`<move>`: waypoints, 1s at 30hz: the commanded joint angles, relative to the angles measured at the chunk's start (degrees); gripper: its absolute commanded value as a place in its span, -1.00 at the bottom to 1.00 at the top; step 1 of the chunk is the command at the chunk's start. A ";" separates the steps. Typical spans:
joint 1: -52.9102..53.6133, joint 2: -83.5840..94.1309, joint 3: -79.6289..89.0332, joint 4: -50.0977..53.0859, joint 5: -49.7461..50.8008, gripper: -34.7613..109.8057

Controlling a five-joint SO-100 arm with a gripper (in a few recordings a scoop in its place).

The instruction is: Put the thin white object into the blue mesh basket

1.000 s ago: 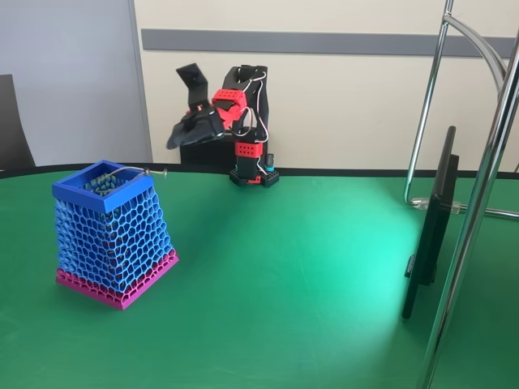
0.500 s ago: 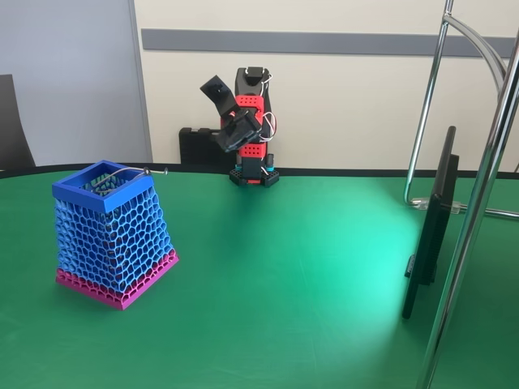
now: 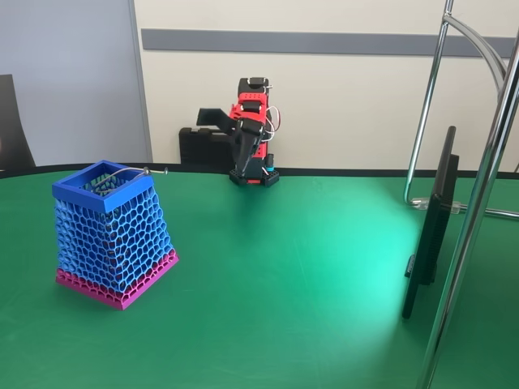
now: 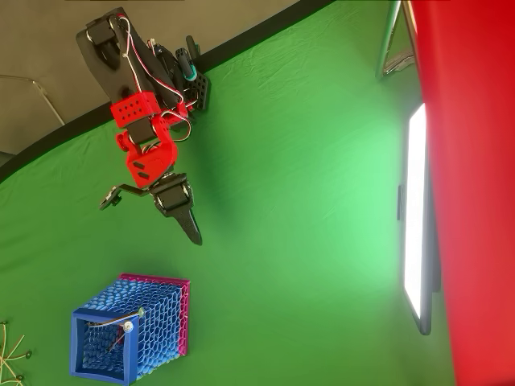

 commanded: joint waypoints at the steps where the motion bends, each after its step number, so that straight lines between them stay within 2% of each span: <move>1: 0.18 6.33 0.35 10.28 3.43 -0.52; 6: 0.26 18.72 5.10 25.05 5.89 -0.52; 12: 0.35 33.40 12.83 36.12 6.15 -0.52; 17: 0.79 38.67 16.52 38.76 7.03 -0.52; 30: 0.79 38.67 16.35 40.08 6.94 -0.49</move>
